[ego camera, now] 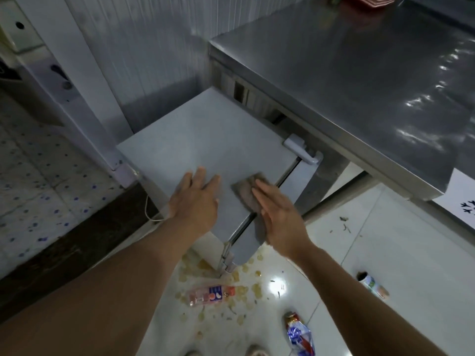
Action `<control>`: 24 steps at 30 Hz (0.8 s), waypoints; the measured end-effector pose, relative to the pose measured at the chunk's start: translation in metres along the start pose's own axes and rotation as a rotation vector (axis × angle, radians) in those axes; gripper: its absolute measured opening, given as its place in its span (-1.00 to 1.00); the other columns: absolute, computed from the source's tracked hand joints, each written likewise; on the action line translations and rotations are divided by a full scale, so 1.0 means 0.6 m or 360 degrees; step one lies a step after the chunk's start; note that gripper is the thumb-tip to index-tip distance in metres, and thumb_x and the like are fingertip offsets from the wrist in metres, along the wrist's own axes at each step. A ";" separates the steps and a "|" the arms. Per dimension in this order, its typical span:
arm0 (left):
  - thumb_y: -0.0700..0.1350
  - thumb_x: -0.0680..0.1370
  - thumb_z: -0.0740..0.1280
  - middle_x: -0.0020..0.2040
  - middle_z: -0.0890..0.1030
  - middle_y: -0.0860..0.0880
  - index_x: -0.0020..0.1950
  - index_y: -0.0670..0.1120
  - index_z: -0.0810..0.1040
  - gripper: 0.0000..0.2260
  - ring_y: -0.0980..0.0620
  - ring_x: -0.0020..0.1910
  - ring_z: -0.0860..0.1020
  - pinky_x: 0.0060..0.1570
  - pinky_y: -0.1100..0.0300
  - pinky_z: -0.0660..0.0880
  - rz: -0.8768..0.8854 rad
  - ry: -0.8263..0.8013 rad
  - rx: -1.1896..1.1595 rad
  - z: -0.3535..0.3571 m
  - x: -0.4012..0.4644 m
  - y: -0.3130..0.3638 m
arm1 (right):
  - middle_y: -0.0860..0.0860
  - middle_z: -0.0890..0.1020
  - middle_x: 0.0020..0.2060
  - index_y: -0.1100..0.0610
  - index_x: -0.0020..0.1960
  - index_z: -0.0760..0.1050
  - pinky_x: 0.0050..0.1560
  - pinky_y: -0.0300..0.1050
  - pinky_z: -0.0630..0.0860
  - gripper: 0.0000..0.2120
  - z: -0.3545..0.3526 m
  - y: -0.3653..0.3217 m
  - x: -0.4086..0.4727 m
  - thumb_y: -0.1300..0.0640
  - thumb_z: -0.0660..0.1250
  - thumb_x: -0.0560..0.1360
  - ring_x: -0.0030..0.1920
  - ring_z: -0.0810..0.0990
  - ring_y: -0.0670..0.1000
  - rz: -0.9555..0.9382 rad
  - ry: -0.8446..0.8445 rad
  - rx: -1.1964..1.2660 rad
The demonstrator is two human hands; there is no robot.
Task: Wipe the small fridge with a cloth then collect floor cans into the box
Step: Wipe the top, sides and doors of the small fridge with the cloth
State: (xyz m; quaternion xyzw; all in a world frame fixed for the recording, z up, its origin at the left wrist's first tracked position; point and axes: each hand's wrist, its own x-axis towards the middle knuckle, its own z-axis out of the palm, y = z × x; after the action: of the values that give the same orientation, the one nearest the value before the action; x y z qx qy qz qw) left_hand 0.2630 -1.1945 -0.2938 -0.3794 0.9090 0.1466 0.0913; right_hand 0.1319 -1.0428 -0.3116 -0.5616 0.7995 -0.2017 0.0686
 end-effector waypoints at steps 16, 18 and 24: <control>-0.05 0.64 0.03 0.56 -0.15 0.07 0.53 0.14 -0.05 -0.52 -0.06 0.53 -0.15 0.42 -0.08 0.10 0.0009 -0.0094 -0.0101 0.005 -0.005 -0.011 | 0.04 0.32 0.44 0.16 0.42 0.33 0.35 0.10 0.37 -0.46 0.057 -0.125 -0.091 0.24 0.32 0.45 0.47 0.23 0.11 0.0096 0.0017 0.0035; -0.16 0.63 0.08 0.57 -0.11 0.05 0.54 0.09 0.00 -0.49 -0.05 0.53 -0.14 0.43 -0.10 0.12 0.0081 -0.0084 -0.0165 0.004 -0.012 -0.023 | 0.06 0.35 0.42 0.17 0.40 0.36 0.31 0.09 0.41 -0.48 0.052 -0.115 -0.093 0.19 0.35 0.46 0.44 0.29 0.12 0.0001 -0.0010 0.0028; -0.22 0.61 0.13 0.57 -0.10 0.05 0.54 0.08 0.04 -0.46 0.00 0.54 -0.13 0.48 0.02 0.03 0.0106 -0.0077 -0.0264 0.002 -0.020 -0.032 | 0.08 0.19 0.50 0.15 0.47 0.23 0.45 0.15 0.19 -0.55 0.009 0.013 0.001 0.16 0.15 0.59 0.50 0.12 0.12 0.0233 0.0032 -0.0078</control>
State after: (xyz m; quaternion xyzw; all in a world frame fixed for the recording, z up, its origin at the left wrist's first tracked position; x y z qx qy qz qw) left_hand 0.2849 -1.1992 -0.2953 -0.3516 0.9033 0.2335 0.0765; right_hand 0.1267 -1.0426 -0.3197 -0.5010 0.8438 -0.1823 0.0614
